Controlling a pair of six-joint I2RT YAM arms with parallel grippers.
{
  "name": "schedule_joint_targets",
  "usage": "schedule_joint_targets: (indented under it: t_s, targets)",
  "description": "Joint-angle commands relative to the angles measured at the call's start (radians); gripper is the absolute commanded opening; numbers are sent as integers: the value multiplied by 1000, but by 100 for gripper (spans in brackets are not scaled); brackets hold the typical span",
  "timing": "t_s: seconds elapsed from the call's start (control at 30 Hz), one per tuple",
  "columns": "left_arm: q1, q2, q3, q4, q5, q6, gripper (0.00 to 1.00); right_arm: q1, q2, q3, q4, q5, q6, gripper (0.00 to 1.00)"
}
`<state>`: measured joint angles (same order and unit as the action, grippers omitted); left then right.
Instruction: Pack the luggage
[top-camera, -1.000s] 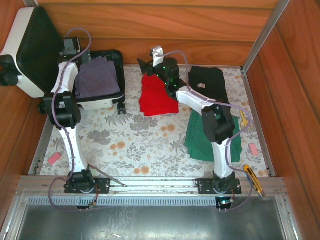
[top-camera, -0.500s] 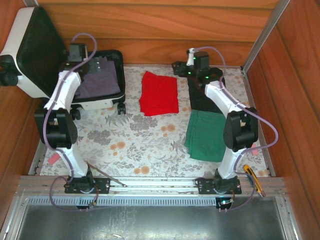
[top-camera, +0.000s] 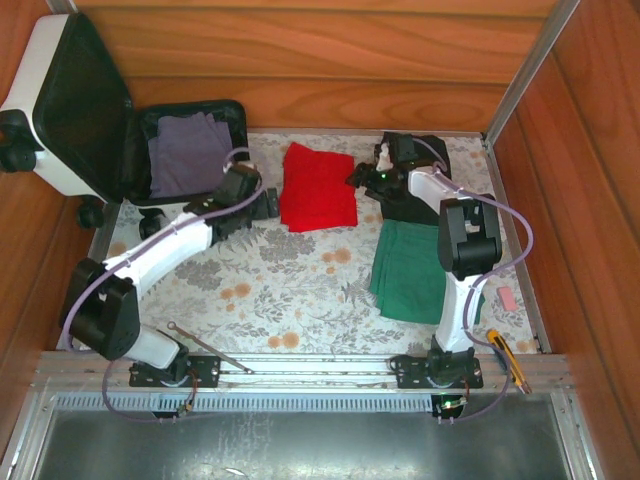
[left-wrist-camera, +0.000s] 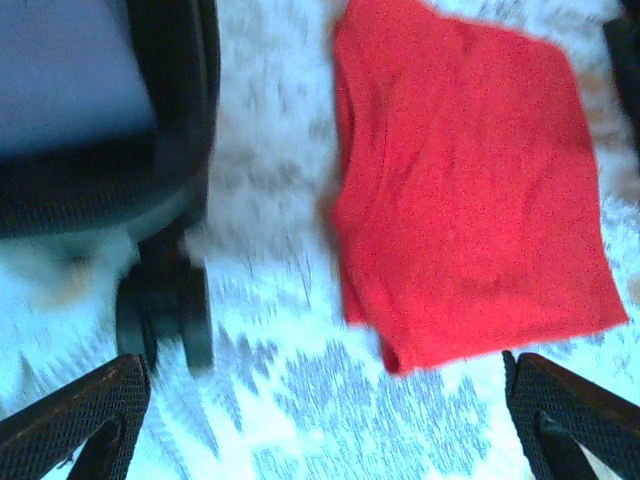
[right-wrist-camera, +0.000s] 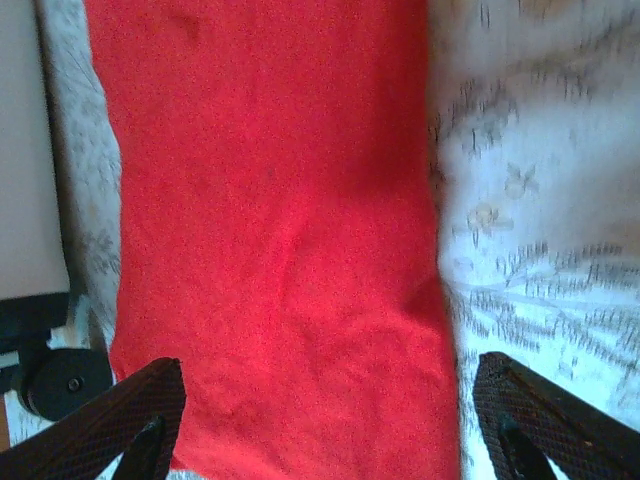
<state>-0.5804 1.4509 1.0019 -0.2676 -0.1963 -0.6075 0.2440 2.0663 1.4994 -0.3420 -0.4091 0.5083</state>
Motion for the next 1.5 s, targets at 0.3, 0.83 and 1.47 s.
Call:
schedule_joint_targets:
  t_s: [0.3,0.83,1.47]
  targets:
    - [-275,34,-256,256,-77,-741,96,35,73,-36,-62,-34,4,57]
    - [-283,358,-181,571,6,-1164,97,89,55,-127,-33,-37,41,24]
    - [-261,585,-143,611,-42,-1358,91,125,-149,-272,93,-173,222,0]
